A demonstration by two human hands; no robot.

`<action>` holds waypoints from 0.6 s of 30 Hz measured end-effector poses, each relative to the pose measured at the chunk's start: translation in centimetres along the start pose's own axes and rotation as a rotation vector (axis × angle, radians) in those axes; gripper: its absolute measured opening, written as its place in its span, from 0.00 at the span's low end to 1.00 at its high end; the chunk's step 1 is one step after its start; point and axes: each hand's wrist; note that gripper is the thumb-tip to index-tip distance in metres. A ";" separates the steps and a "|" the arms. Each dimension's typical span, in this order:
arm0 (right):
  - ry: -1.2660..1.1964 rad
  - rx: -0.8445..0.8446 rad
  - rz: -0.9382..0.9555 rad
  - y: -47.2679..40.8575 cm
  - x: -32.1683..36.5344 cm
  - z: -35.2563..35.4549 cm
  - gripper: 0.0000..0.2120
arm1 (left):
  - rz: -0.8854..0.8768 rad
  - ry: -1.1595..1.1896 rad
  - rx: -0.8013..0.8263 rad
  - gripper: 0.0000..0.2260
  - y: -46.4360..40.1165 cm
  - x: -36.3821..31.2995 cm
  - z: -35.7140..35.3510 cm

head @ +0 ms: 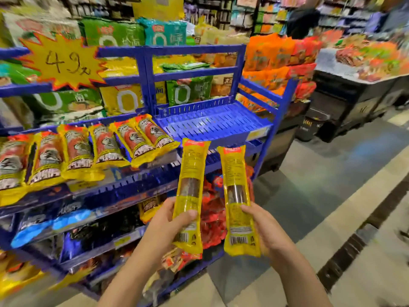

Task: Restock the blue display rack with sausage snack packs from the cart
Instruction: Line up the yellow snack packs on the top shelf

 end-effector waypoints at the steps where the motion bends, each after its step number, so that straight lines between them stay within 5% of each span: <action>1: -0.042 0.047 -0.038 -0.8 0.9 0.5 0.10 | -0.013 -0.001 -0.011 0.17 -0.6 -0.4 -0.6; 4: -0.035 0.179 -0.074 -3.2 3.8 2.4 0.24 | -0.037 0.026 -0.094 0.25 -2.7 -1.2 -2.3; 10: 0.058 0.391 -0.040 -7.9 9.5 5.1 0.26 | -0.077 0.026 -0.243 0.30 -6.8 -2.6 -5.9; 14: 0.116 0.412 -0.041 -12.1 12.7 5.0 0.49 | -0.115 0.020 -0.373 0.29 -8.7 -3.5 -7.9; 18: 0.097 0.486 -0.023 -13.8 13.1 5.8 0.52 | -0.064 0.110 -0.449 0.32 -9.9 -4.4 -8.7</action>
Point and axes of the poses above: each hand's wrist, its own y-axis away from the middle knuckle, its own z-axis out of the back of the hand, x = y × z, and after that the axes turned 6 degrees about -z, right-handed
